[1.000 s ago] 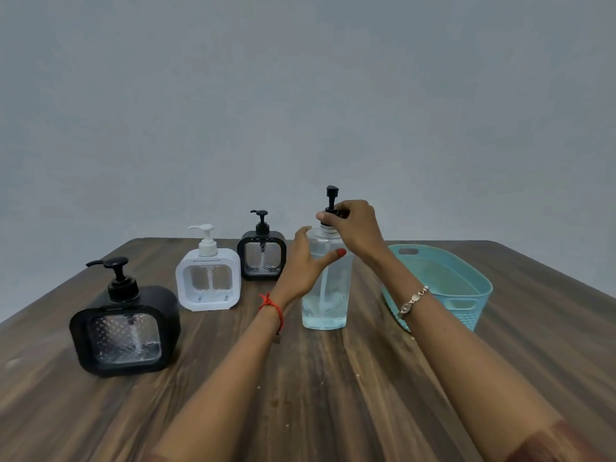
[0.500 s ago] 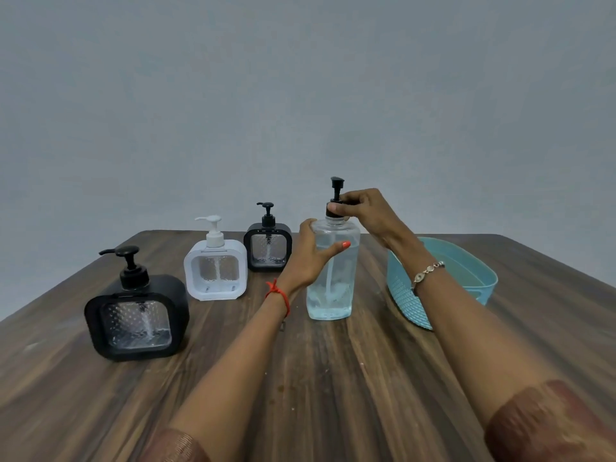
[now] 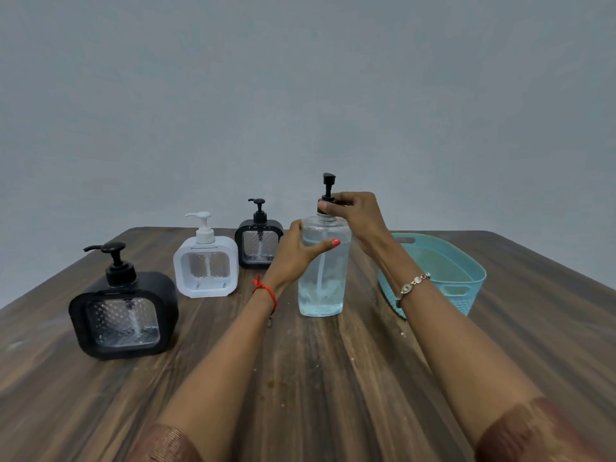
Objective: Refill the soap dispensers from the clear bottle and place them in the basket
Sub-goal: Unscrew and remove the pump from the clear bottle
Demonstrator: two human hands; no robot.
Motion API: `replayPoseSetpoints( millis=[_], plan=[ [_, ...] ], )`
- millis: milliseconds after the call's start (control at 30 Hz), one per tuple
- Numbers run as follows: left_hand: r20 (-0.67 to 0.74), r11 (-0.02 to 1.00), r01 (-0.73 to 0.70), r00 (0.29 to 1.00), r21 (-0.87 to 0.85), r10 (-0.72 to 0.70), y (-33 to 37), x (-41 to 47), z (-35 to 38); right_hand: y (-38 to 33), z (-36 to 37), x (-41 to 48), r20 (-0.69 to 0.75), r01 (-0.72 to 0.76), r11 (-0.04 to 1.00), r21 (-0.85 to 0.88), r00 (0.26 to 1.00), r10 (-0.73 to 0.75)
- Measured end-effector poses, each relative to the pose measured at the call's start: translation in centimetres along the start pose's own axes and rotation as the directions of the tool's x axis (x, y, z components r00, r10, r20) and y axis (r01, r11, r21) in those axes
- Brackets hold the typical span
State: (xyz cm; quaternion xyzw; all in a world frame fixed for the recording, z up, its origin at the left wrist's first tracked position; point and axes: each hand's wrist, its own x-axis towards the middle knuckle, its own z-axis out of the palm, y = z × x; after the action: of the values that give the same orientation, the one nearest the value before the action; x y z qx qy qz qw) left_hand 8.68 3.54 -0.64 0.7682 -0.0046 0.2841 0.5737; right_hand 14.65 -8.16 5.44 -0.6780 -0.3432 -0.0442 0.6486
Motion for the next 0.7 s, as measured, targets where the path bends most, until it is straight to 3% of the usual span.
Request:
replayPoseSetpoints(
  millis=[267, 400, 500, 600, 700],
  plan=[
    [0.062, 0.997, -0.022, 0.998, 0.068, 0.017, -0.2, 0.7, -0.7, 1.2, -1.2, 1.6, 0.207, -0.027, 0.984, 0.175, 0.978, -0.01],
    [0.171, 0.999, -0.025, 0.985, 0.048, 0.016, -0.2, 0.7, -1.0, 1.6, -2.2, 1.9, 0.397, -0.124, 0.946, 0.3, 0.918, -0.006],
    [0.152, 0.999, -0.039, 0.988, 0.016, 0.036, -0.5, 0.5, -0.6, 1.3, -2.7, 2.3, 0.484, -0.195, 0.942, 0.274, 0.874, 0.04],
    [0.136, 0.999, -0.036, 0.99, 0.007, 0.034, -0.6, 0.4, -0.5, 1.1, -2.8, 1.8, 0.462, -0.184, 0.953, 0.239, 0.885, 0.055],
    [0.102, 0.999, -0.03, 0.994, -0.015, 0.031, -1.0, 0.5, -0.1, 0.8, -1.9, 0.4, 0.236, -0.048, 0.998, 0.04, 0.971, 0.037]
  ],
)
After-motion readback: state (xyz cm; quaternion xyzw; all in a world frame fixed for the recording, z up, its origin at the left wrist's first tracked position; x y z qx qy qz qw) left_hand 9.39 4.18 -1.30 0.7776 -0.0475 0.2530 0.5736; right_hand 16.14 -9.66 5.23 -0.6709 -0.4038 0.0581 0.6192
